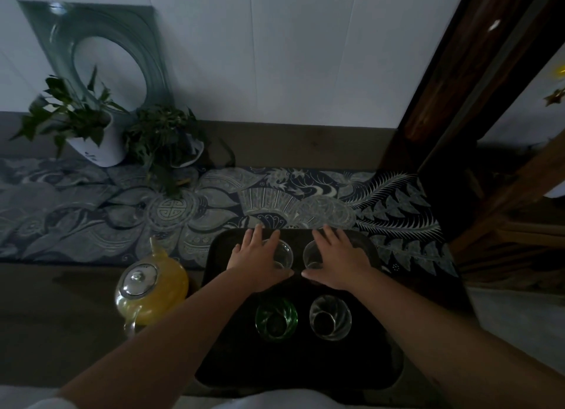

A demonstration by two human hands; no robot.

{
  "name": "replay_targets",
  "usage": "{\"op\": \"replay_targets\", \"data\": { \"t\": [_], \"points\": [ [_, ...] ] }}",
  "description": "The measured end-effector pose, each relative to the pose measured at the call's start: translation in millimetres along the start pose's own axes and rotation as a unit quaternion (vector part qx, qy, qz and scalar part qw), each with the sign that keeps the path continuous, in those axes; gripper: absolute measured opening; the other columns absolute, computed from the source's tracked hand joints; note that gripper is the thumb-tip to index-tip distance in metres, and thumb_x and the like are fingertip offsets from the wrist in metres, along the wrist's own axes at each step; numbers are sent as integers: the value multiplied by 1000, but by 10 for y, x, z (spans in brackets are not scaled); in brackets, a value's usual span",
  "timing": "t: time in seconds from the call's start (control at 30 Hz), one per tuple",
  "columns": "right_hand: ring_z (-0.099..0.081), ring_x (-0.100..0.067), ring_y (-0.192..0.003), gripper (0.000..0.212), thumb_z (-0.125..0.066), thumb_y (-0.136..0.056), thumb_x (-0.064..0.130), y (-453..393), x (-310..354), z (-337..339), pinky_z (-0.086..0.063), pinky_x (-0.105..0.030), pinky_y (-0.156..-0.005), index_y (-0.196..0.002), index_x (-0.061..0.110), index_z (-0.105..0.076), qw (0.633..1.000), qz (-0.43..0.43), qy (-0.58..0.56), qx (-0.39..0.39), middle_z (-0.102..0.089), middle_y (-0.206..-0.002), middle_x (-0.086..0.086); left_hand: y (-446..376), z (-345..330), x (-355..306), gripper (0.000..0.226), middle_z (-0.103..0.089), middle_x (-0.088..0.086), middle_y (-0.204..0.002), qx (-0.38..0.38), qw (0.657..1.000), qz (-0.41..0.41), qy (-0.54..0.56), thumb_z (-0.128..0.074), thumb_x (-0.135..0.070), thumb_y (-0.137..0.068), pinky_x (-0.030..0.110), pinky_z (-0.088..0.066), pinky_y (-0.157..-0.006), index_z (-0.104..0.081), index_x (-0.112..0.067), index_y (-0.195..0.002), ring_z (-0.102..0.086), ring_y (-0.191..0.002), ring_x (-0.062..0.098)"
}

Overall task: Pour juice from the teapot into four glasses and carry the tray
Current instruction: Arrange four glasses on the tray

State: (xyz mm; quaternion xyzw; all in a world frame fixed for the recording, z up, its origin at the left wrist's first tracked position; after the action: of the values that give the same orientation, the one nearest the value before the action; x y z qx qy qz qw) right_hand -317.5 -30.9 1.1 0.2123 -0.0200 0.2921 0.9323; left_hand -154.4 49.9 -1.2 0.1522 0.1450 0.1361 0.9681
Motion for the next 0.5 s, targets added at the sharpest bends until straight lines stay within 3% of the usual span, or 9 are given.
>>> {"op": "replay_targets", "data": {
  "t": [0.27, 0.5],
  "points": [
    [6, -30, -148, 102, -27, -73, 84, -77, 198, 184, -16, -52, -114, -152, 25, -2, 996, 55, 40, -58, 5, -164, -7, 244, 128, 356, 103, 7, 9, -167, -23, 998, 53, 27, -44, -83, -74, 55, -16, -119, -4, -35, -156, 6, -154, 30],
    [4, -26, -149, 99, -28, -74, 82, -99, 810, 221, -14, -50, -115, -151, 25, -3, 986, 153, 32, -61, 3, -164, -6, 662, 174, 825, 98, 2, 8, -167, -64, 990, 119, 37, -35, -84, -77, 52, -15, -120, -6, -34, -156, 3, -154, 29]
  ]
}}
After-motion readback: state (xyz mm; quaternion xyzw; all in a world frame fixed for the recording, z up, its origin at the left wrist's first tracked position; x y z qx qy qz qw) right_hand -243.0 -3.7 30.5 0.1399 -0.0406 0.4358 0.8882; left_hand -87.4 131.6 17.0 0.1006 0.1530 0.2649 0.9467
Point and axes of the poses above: each hand's wrist, its own y-axis away from the middle knuckle, its own z-axis out of the back of the hand, x = y × z, the point moved 8 cm from there along -y, towards the middle knuckle
